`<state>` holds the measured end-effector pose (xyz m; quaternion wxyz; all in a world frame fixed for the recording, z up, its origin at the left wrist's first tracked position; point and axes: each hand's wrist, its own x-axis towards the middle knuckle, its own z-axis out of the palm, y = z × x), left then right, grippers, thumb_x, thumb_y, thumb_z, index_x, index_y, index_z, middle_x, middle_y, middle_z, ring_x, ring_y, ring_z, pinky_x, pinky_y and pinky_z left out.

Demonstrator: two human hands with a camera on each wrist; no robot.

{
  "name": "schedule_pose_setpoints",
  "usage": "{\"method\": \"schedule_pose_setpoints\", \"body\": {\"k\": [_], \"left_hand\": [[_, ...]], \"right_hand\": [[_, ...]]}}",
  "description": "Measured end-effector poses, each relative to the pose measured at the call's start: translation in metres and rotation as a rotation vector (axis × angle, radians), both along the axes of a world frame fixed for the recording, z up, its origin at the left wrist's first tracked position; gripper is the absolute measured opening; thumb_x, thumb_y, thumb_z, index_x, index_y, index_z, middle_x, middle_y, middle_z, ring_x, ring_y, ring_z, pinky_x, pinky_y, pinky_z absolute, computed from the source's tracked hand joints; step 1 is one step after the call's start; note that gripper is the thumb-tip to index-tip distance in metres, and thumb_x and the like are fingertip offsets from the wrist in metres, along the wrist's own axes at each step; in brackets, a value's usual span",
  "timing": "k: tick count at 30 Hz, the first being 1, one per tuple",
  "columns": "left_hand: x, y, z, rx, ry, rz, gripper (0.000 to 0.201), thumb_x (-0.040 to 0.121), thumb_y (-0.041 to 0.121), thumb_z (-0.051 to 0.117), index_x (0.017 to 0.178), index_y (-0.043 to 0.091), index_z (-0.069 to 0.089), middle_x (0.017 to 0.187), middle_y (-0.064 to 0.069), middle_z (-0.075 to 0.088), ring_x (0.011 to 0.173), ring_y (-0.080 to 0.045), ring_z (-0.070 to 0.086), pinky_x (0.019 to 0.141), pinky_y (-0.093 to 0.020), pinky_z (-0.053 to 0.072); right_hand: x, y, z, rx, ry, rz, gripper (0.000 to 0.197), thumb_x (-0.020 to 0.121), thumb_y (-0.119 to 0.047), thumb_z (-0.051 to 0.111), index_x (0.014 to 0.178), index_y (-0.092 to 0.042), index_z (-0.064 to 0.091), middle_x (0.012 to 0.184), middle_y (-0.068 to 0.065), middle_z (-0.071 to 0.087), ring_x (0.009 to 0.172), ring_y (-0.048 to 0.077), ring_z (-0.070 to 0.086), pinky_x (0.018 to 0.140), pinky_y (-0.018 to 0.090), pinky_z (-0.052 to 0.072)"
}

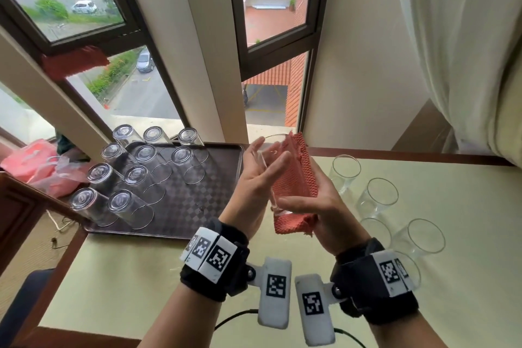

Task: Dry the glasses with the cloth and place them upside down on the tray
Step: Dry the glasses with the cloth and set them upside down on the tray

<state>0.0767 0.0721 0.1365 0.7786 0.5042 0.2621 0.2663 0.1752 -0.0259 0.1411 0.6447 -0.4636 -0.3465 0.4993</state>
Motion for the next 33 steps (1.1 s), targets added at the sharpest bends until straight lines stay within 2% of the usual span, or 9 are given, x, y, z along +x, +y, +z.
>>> {"method": "schedule_pose_setpoints", "body": {"k": [4, 9, 14, 16, 20, 24, 27, 31, 33], "left_hand": [[-0.006, 0.0, 0.002, -0.006, -0.011, -0.07, 0.091, 0.069, 0.058, 0.079, 0.143, 0.026, 0.038, 0.141, 0.01, 0.058, 0.133, -0.013, 0.053, 0.113, -0.04, 0.041], [-0.007, 0.003, 0.01, -0.048, -0.08, 0.009, 0.096, 0.077, 0.01, 0.065, 0.153, 0.023, 0.008, 0.146, -0.01, 0.047, 0.129, -0.016, 0.056, 0.105, -0.031, 0.047], [0.0, 0.0, 0.008, 0.058, 0.111, -0.026, 0.133, 0.061, 0.056, 0.087, 0.155, 0.033, -0.004, 0.16, -0.008, 0.029, 0.147, -0.023, 0.032, 0.12, -0.047, 0.028], [0.0, -0.003, 0.006, 0.014, 0.067, 0.001, 0.108, 0.079, 0.043, 0.074, 0.156, 0.027, 0.0, 0.156, -0.007, 0.038, 0.141, -0.02, 0.042, 0.116, -0.044, 0.036], [-0.006, -0.007, 0.005, -0.042, -0.038, -0.097, 0.037, 0.089, 0.032, 0.056, 0.126, 0.034, 0.05, 0.123, 0.003, 0.069, 0.12, -0.017, 0.062, 0.102, -0.041, 0.048], [-0.013, 0.004, 0.011, -0.067, 0.019, -0.056, 0.091, 0.072, 0.028, 0.074, 0.15, 0.02, 0.025, 0.136, -0.002, 0.062, 0.134, -0.025, 0.051, 0.119, -0.049, 0.027], [-0.013, 0.007, 0.014, -0.064, -0.008, -0.009, 0.099, 0.07, 0.009, 0.069, 0.152, 0.018, 0.014, 0.143, -0.01, 0.048, 0.13, -0.021, 0.055, 0.117, -0.044, 0.033], [-0.009, 0.005, 0.014, -0.011, 0.045, -0.015, 0.123, 0.064, 0.045, 0.089, 0.154, 0.022, 0.009, 0.15, -0.009, 0.043, 0.136, -0.02, 0.048, 0.115, -0.042, 0.035], [-0.01, 0.003, 0.012, -0.038, 0.031, -0.023, 0.111, 0.069, 0.048, 0.085, 0.152, 0.018, 0.018, 0.145, -0.01, 0.053, 0.136, -0.025, 0.05, 0.115, -0.05, 0.035]], "right_hand": [[0.005, -0.004, -0.001, 0.028, 0.16, 0.06, 0.076, 0.069, -0.016, 0.07, 0.142, -0.018, 0.047, 0.13, 0.02, 0.061, 0.117, 0.039, 0.061, 0.093, 0.054, 0.054], [0.012, -0.003, 0.0, -0.02, -0.187, -0.113, 0.095, 0.061, -0.021, 0.086, 0.145, -0.027, 0.042, 0.134, -0.003, 0.061, 0.122, 0.017, 0.061, 0.098, 0.039, 0.054], [0.009, -0.001, 0.002, -0.045, -0.233, -0.062, 0.102, 0.059, -0.021, 0.089, 0.148, -0.028, 0.038, 0.138, -0.002, 0.059, 0.126, 0.016, 0.059, 0.104, 0.045, 0.051], [0.011, -0.001, 0.006, -0.044, -0.181, 0.002, 0.094, 0.063, -0.013, 0.084, 0.146, -0.025, 0.04, 0.135, -0.001, 0.061, 0.124, 0.017, 0.061, 0.102, 0.041, 0.053], [0.013, 0.0, 0.008, -0.023, -0.055, 0.093, 0.089, 0.064, -0.014, 0.078, 0.145, -0.018, 0.042, 0.134, 0.008, 0.062, 0.124, 0.027, 0.06, 0.102, 0.043, 0.052], [0.015, 0.0, 0.005, -0.042, -0.118, 0.014, 0.092, 0.064, -0.014, 0.081, 0.147, -0.022, 0.041, 0.135, 0.004, 0.061, 0.122, 0.02, 0.062, 0.1, 0.039, 0.054], [0.009, 0.004, 0.003, -0.038, -0.299, -0.06, 0.102, 0.063, -0.017, 0.085, 0.151, -0.028, 0.035, 0.135, -0.006, 0.06, 0.121, 0.009, 0.06, 0.097, 0.032, 0.054], [0.004, 0.005, 0.006, -0.018, -0.219, -0.015, 0.093, 0.063, -0.01, 0.082, 0.144, -0.03, 0.04, 0.128, -0.012, 0.064, 0.12, 0.01, 0.061, 0.094, 0.027, 0.054], [0.006, 0.001, 0.009, -0.012, -0.098, 0.045, 0.089, 0.065, -0.004, 0.078, 0.144, -0.024, 0.042, 0.128, -0.001, 0.065, 0.119, 0.019, 0.063, 0.093, 0.032, 0.055]]}}
